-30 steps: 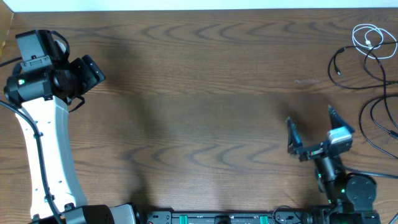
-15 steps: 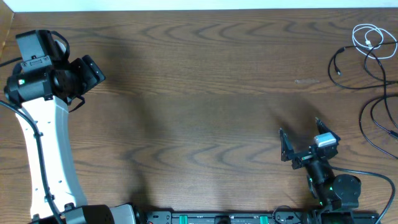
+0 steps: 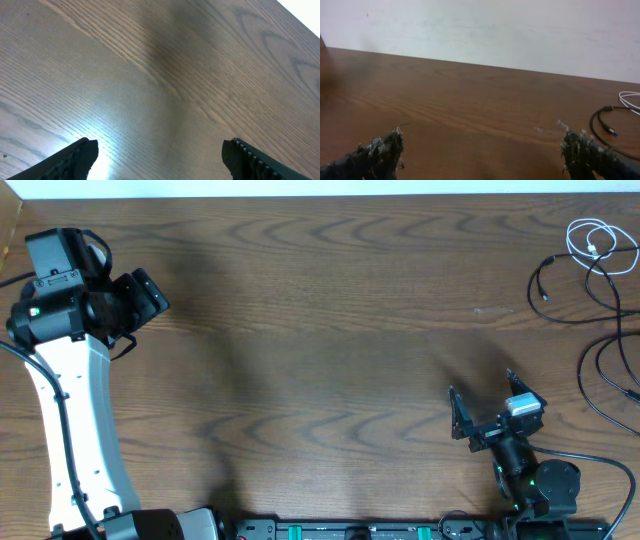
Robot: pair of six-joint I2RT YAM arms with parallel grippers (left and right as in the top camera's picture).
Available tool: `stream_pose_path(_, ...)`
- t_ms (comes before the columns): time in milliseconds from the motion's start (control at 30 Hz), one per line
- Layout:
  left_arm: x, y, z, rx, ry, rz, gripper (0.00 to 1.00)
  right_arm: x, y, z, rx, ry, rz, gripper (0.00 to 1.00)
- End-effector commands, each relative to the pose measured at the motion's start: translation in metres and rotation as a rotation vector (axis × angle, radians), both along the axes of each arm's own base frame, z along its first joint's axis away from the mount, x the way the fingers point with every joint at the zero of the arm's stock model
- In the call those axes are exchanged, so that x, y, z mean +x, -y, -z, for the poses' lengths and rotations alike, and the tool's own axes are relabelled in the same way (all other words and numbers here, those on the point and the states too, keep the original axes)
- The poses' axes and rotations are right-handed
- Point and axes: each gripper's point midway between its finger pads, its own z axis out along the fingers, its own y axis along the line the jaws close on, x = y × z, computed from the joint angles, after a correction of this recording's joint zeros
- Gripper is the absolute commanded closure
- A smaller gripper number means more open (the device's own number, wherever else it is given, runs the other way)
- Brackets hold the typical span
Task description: Untangle cables
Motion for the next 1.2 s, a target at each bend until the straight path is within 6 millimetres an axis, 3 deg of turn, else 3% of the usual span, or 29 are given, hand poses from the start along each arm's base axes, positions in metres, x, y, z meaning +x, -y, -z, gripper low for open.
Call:
stream_pose_path(0, 0.002, -0.001, -0.001, -0.001, 0.0, -0.007, 0.16, 0.0, -0.002, 0.002, 0.013, -0.01, -0.007, 0.01)
stream_pose_path(333, 0.001, -0.001, -0.002, 0.0, 0.002, -0.006, 0.16, 0.0, -0.002, 0.002, 0.013, -0.01, -0.006, 0.01)
stream_pose_path(500, -0.009, -0.005, -0.016, 0.052, 0.03, -0.019, 0.16, 0.0, -0.002, 0.002, 0.013, -0.01, -0.006, 0.01)
stream_pose_path(633, -0.012, 0.01, -0.031, 0.103, 0.14, 0.042, 0.16, 0.0, -0.002, 0.002, 0.013, -0.01, -0.006, 0.01)
stream_pose_path(767, -0.013, 0.042, -0.04, 0.23, 0.344, 0.217, 0.16, 0.0, -0.002, 0.002, 0.013, -0.01, -0.006, 0.01)
stream_pose_path(900, -0.031, 0.069, -0.035, 0.325, 0.531, 0.327, 0.16, 0.0, -0.002, 0.002, 0.013, -0.01, -0.006, 0.01)
stream_pose_path(1167, -0.071, 0.076, 0.0, 0.379, 0.751, 0.309, 0.16, 0.0, -0.002, 0.002, 0.013, -0.01, -0.006, 0.01)
